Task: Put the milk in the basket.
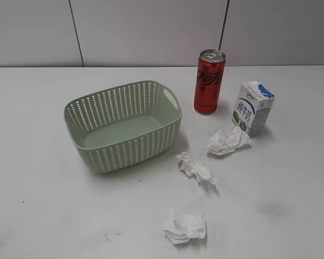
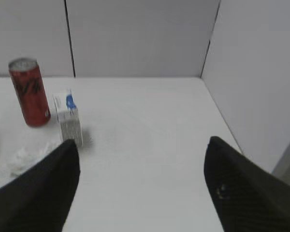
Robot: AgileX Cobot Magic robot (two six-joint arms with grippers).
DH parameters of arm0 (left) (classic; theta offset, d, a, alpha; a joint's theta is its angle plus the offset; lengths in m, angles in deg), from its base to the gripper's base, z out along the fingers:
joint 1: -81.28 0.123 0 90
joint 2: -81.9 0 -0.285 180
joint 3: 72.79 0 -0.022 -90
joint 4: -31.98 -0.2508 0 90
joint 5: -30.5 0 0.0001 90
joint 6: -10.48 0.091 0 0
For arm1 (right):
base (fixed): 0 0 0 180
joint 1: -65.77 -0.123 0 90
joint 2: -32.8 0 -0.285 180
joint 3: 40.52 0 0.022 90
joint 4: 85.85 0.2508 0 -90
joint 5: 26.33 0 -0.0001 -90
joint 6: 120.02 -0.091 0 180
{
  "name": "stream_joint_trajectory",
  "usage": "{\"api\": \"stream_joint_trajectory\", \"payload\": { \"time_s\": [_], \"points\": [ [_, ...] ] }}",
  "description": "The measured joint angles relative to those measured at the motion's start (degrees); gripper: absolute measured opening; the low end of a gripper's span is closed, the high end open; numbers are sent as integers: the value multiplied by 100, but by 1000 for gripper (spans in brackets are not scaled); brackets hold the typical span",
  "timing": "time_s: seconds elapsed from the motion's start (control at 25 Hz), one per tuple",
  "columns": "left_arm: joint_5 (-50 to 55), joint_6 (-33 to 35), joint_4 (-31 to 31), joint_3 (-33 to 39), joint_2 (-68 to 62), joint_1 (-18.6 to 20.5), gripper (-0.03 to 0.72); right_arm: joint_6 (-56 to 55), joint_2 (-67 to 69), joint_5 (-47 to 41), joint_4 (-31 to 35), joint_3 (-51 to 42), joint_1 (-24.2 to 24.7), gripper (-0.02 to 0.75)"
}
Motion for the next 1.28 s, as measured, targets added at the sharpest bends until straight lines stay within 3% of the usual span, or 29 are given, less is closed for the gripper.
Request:
{"api": "stream_joint_trajectory", "payload": {
  "time_s": [0.28, 0.6, 1.04, 1.28],
  "points": [
    [0, 0, 0, 0, 0, 0, 239, -6, 1646, 1540, 49, 5, 0, 627],
    [0, 0, 0, 0, 0, 0, 239, 207, 3967, 1730, 293, 747, -103, 626],
    [0, 0, 0, 0, 0, 0, 239, 459, 6974, 213, 400, 2968, -1041, 624],
    [0, 0, 0, 0, 0, 0, 239, 547, 8404, -1004, 424, 4369, -1162, 623]
  ]
}}
